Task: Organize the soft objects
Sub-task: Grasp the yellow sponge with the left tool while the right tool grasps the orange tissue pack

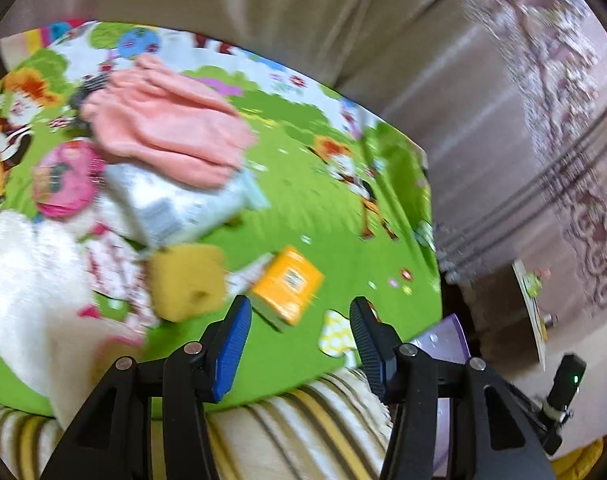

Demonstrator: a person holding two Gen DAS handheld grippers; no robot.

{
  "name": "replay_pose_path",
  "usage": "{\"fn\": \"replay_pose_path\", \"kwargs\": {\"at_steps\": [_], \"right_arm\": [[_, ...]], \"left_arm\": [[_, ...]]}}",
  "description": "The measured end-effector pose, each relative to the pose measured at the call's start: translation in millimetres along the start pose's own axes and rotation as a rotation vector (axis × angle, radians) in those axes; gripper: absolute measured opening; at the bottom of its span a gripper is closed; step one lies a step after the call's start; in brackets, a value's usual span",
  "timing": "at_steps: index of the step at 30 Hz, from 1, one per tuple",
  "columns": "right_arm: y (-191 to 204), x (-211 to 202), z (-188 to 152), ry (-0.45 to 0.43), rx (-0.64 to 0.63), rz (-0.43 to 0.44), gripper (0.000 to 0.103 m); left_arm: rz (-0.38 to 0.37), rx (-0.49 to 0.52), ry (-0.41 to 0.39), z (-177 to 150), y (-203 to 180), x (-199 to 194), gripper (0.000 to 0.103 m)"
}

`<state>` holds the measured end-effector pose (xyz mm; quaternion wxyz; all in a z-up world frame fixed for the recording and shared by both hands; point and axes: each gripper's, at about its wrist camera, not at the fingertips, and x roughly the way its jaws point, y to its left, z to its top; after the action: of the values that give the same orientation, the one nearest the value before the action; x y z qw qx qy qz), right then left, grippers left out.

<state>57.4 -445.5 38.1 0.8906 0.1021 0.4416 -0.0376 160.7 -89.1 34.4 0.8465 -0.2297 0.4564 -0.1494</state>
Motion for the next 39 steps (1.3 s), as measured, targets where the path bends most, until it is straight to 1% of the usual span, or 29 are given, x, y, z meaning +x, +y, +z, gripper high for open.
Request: {"fn": "replay_pose_path", "kwargs": {"at_steps": [5,12,17,23,28,35,39], "right_arm": [[17.5,7.0,3.5,0.017,-0.034,0.024,0.065],[50.9,14.5,12.7,0.026,-0.097,0.061,0.07],[76.1,23.4,17.8,0.04,-0.143,0.091,0.074],[107.3,36.7,22.0,0.064,-0.222,0.128,0.081],[135.0,52.3,25.2,0.093,-0.299,0.161,0.09],[169.3,79.6,31.5,0.146,-0.408,0.212,0.095],[184.3,94.8,33.3,0.165,-0.452,0.211,0.096]], "left_arm": [[0.034,-0.045,-0.02,11.2,27.0,-3.3,0.053],[0.057,-0.079,-0.014,18.0,50.3,1.7,0.053],[0.07,-0.069,0.004,13.4,52.7,7.6,0.053],[0.079,-0.056,0.018,11.0,58.6,16.8,0.053],[0.087,-0.037,0.041,10.4,58.3,35.2,0.053],[0.093,-0.019,0.068,9.3,61.3,50.3,0.053],[0.114,-0.021,0.077,9.0,66.0,55.5,0.053]]}}
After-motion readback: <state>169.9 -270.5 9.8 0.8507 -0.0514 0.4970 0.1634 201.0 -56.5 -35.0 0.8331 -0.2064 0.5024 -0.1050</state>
